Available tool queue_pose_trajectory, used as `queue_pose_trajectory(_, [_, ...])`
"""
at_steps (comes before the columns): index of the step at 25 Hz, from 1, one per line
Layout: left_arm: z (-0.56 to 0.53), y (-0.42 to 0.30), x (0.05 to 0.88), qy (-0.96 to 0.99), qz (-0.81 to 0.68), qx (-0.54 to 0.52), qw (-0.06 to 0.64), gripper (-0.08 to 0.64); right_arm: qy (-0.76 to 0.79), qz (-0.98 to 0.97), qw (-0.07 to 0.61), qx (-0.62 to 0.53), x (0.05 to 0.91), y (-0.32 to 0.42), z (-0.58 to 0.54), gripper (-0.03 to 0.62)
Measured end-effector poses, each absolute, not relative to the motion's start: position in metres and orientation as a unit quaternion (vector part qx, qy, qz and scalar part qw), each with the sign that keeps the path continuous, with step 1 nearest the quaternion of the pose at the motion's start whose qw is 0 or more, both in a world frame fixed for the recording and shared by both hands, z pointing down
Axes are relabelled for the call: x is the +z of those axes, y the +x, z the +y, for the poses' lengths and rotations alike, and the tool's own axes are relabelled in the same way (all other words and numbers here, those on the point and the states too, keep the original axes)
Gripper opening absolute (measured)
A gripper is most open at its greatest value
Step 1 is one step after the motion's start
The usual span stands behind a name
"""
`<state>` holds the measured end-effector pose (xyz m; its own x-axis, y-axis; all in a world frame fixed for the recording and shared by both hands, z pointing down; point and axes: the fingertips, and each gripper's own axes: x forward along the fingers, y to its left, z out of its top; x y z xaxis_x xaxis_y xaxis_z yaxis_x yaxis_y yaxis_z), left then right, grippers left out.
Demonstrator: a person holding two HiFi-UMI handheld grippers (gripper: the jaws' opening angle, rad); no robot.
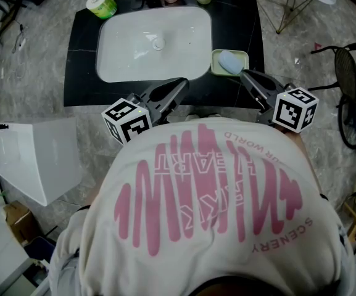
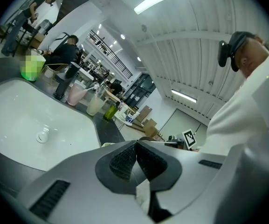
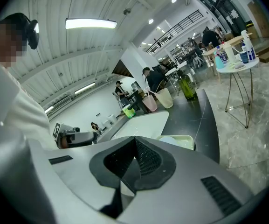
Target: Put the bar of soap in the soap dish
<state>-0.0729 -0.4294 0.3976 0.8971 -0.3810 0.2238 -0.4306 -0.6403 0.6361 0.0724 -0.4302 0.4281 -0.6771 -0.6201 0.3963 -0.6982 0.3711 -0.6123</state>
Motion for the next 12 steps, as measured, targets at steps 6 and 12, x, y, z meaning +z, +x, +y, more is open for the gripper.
queue_pose_trajectory(6, [-0.4293,-0.0757,0.398,0.904,-0.226,0.033,0.361,0.008,0.396,-0.825,0.055,0.401,0.4318,0.0701,-0.4295,0.017])
queue_pose_trajectory(12, [-0.4322,-0.0796,0.3985,0.902,-0.229,0.03,0.364,0.008,0.392,-0.825,0.059,0.404,0.4341,0.0662,-0.4321,0.017])
